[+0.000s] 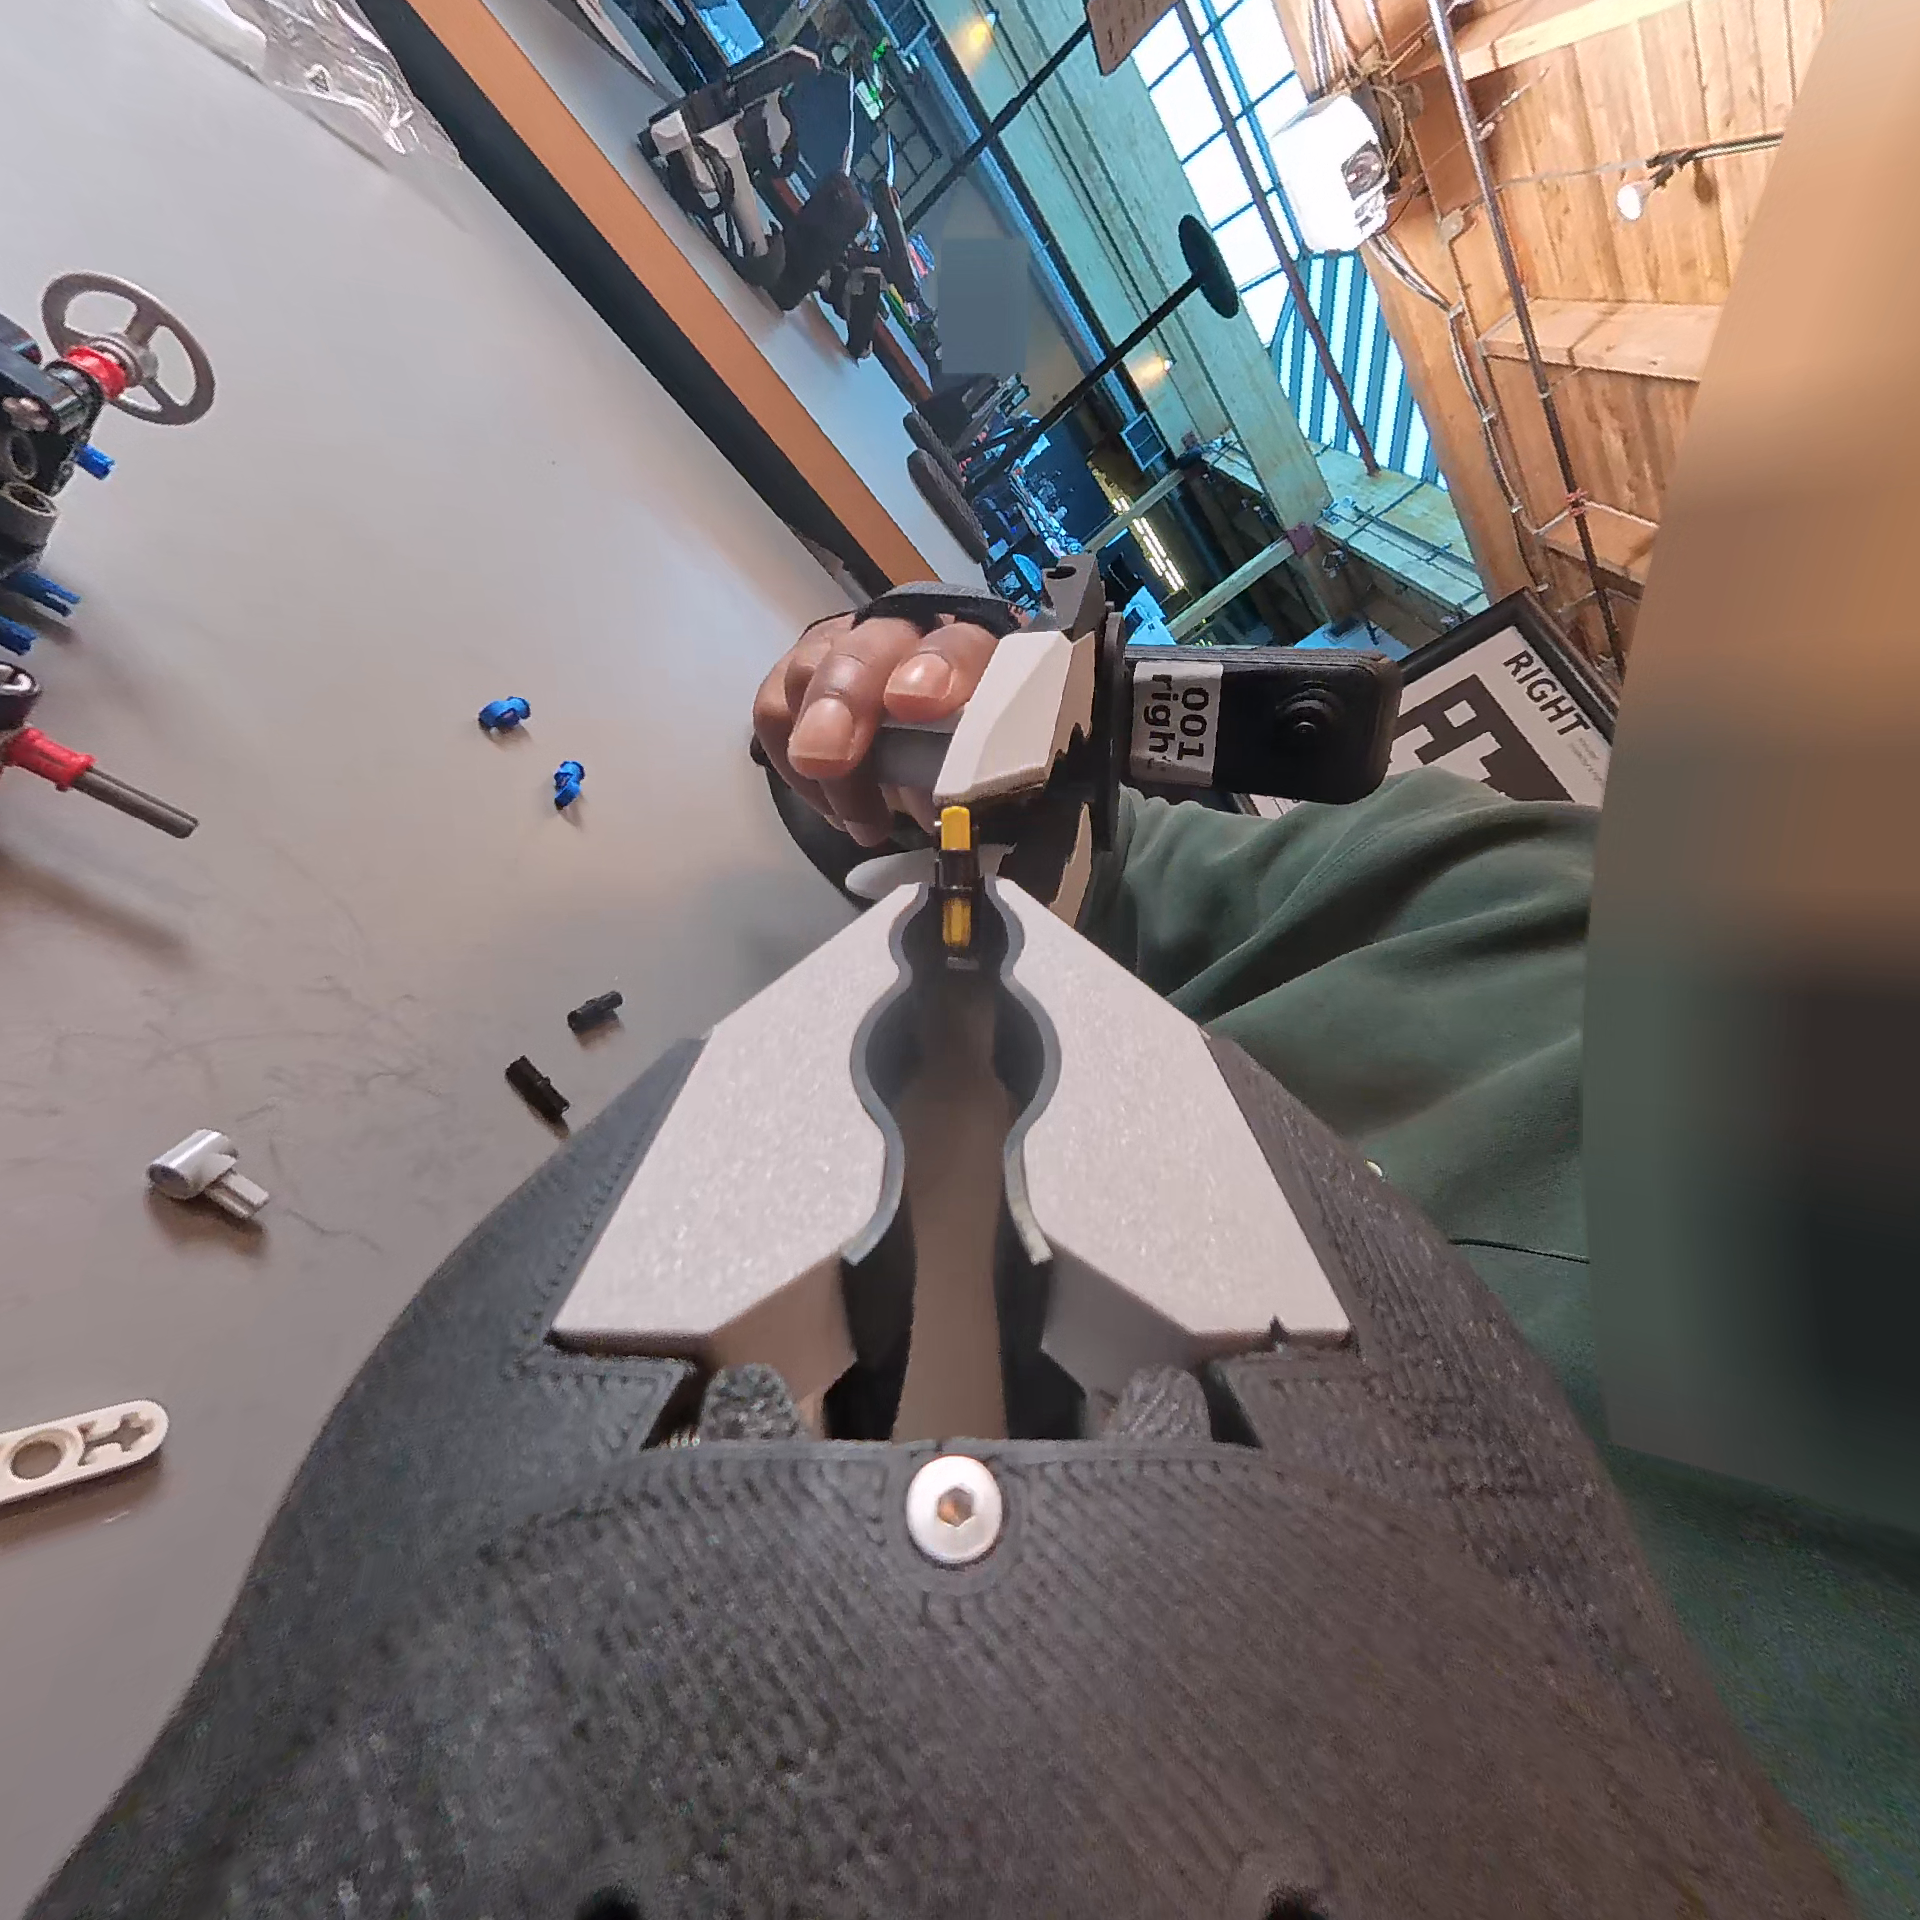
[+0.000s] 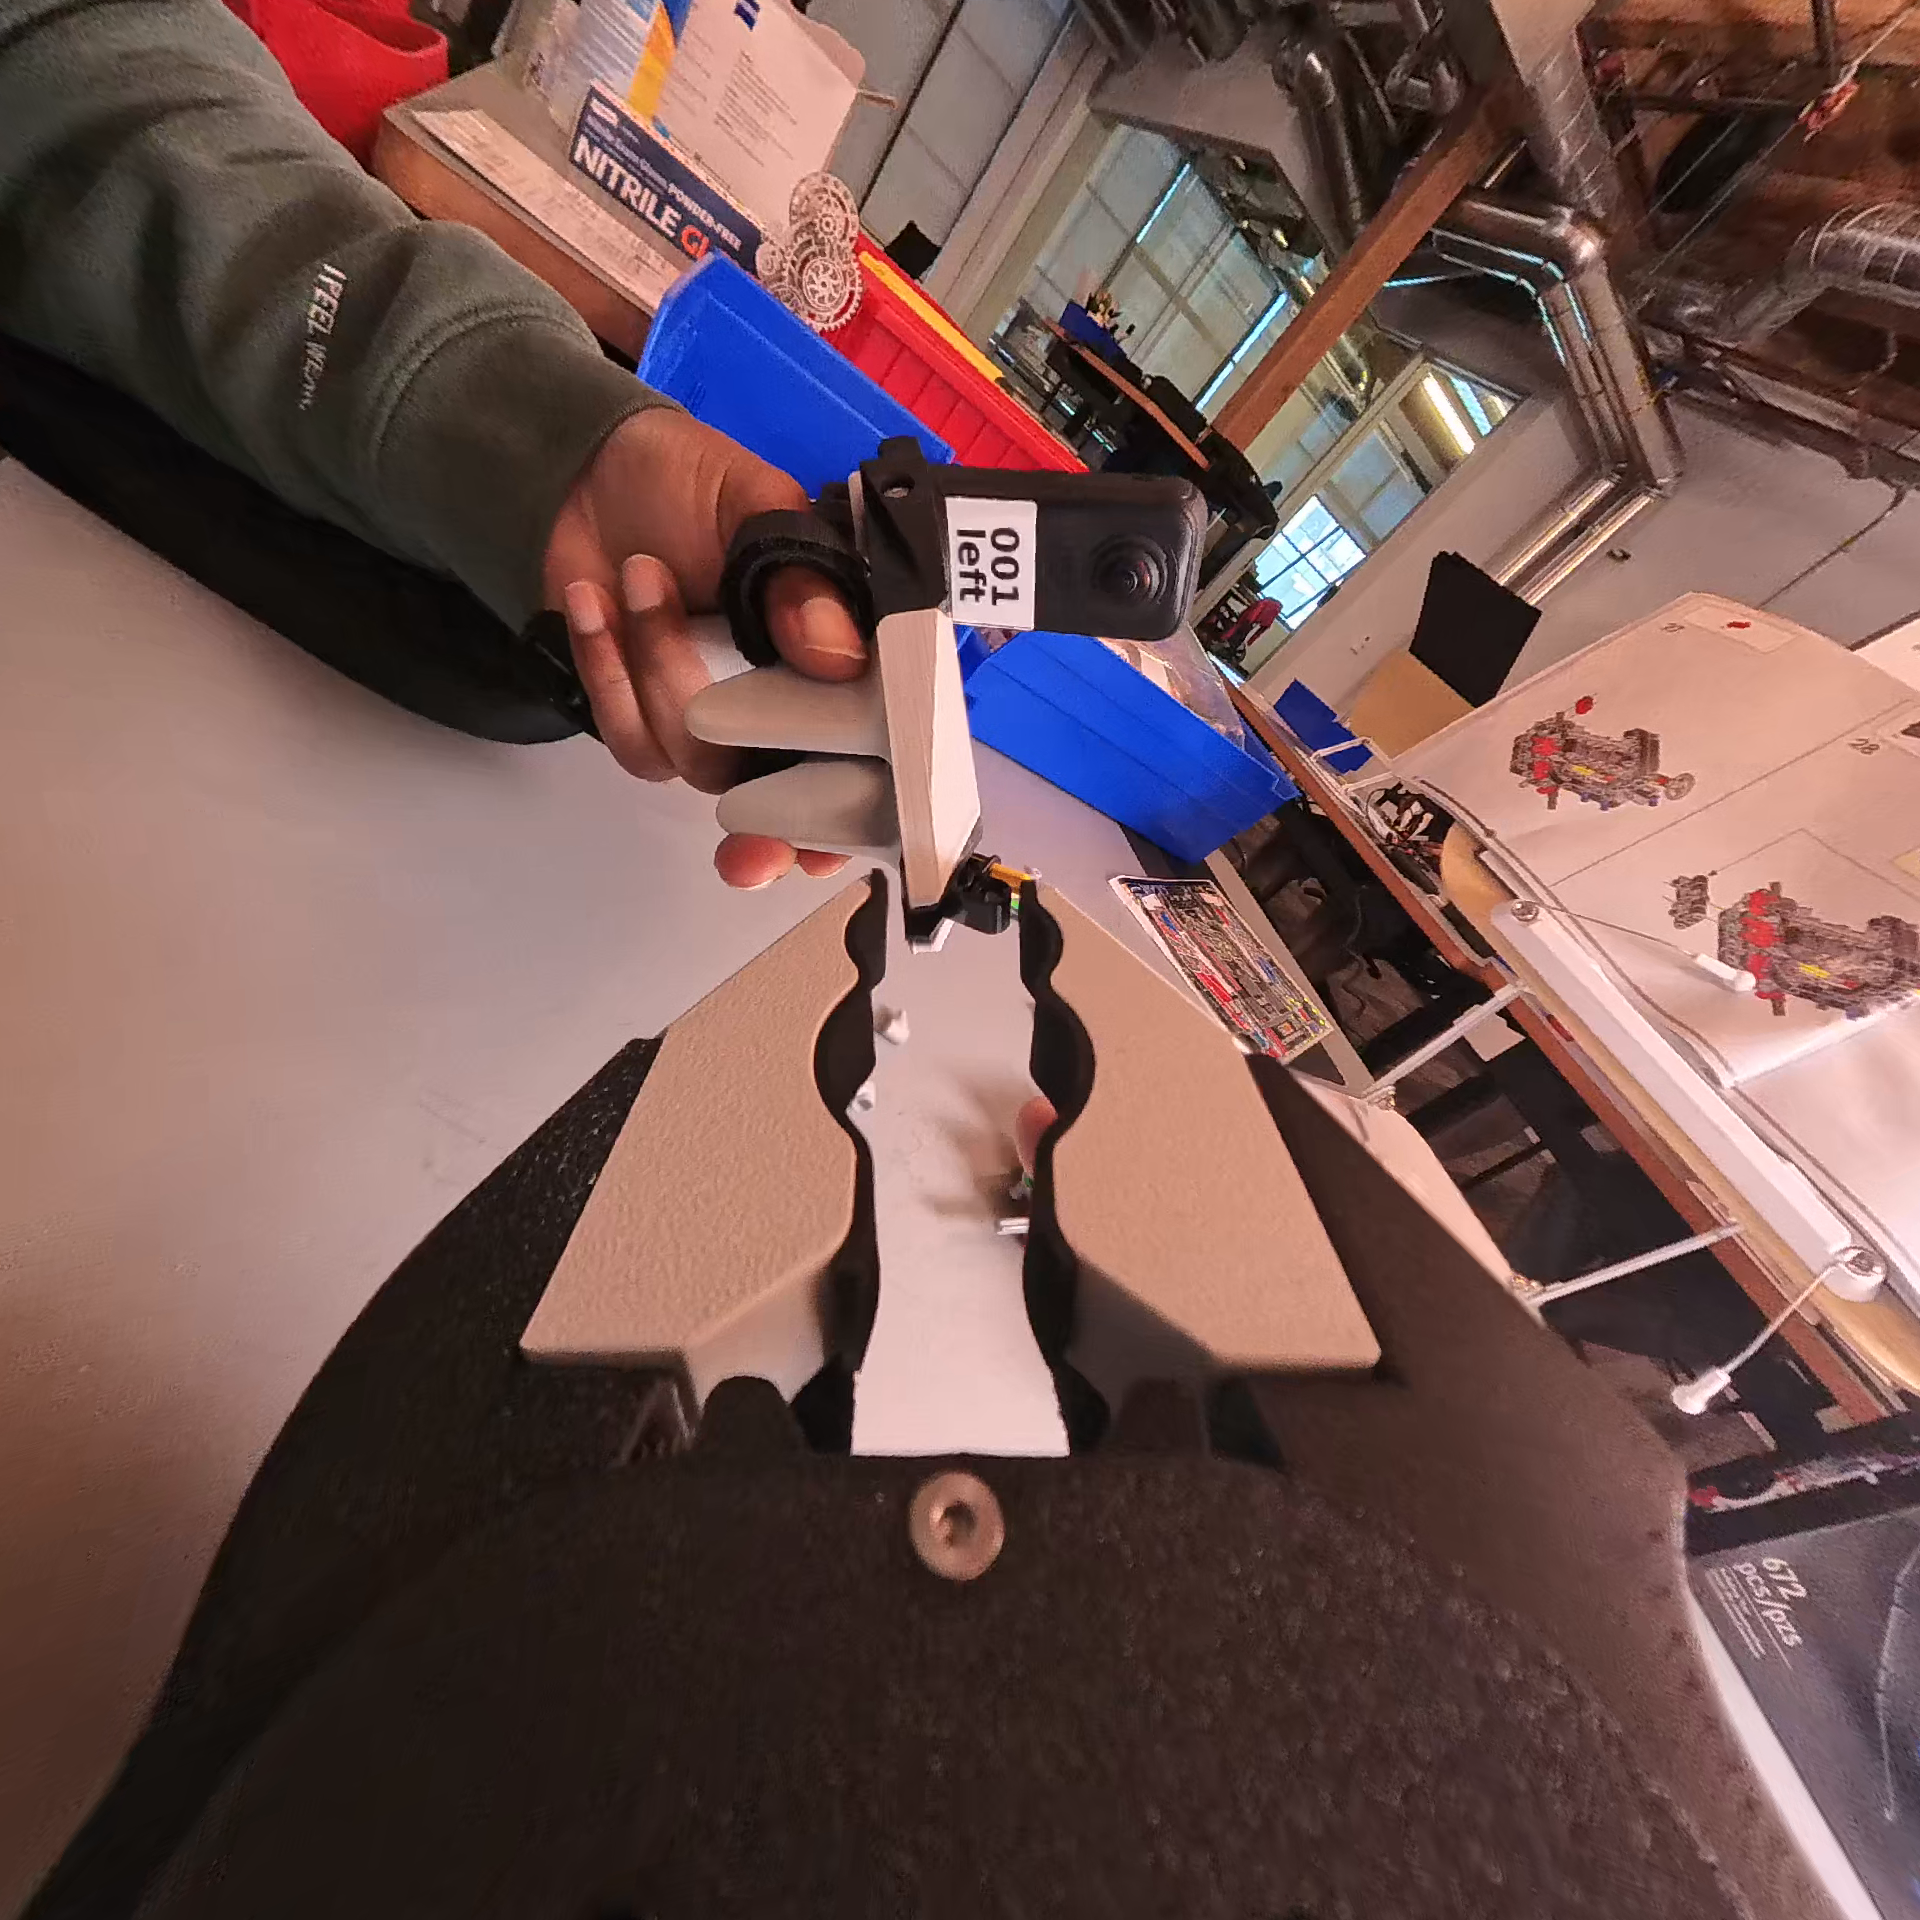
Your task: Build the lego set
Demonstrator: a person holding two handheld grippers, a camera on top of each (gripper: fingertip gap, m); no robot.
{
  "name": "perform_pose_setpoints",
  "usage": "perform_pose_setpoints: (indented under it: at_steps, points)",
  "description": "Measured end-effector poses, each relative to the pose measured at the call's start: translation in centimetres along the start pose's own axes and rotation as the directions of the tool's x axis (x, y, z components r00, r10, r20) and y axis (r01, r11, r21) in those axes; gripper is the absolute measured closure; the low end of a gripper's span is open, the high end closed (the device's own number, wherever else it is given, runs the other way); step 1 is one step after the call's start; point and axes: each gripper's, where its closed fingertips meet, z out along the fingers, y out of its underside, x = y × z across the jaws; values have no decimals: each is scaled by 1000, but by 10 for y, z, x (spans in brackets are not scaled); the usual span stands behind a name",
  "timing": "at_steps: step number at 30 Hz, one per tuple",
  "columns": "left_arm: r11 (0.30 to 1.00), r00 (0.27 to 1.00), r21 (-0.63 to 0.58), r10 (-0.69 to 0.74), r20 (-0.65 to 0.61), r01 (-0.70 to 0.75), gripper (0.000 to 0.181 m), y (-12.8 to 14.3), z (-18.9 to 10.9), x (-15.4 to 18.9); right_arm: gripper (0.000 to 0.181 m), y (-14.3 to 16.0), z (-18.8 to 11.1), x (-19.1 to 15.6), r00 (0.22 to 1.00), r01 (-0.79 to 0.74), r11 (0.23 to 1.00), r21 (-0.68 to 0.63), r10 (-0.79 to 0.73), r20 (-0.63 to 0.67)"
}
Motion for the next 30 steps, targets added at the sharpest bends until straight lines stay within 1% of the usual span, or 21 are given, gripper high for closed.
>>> perform_pose_setpoints:
  at_steps: [17,20,22,27,30]
  points:
    - [999,1000,-40,-6,0,6,177,9,5,-3,161,5,-1,-8,998,23,1000,-20,-22,58]
    - [1000,1000,-25,-14,-14,14,177,5,4,-2,160,3,-1,-4,1000,8,1000,-7,-7,30]
    - [1000,1000,-10,-23,-14,23,177,3,3,-3,156,4,1,-3,1000,4,1000,-5,-4,17]
    - [994,996,64,-85,-39,88,176,-6,-1,-7,152,8,4,2,999,-35,999,-21,35,-14]
    - [989,991,81,-120,-51,124,176,-6,2,-9,156,12,8,6,998,-35,998,-54,31,-58]
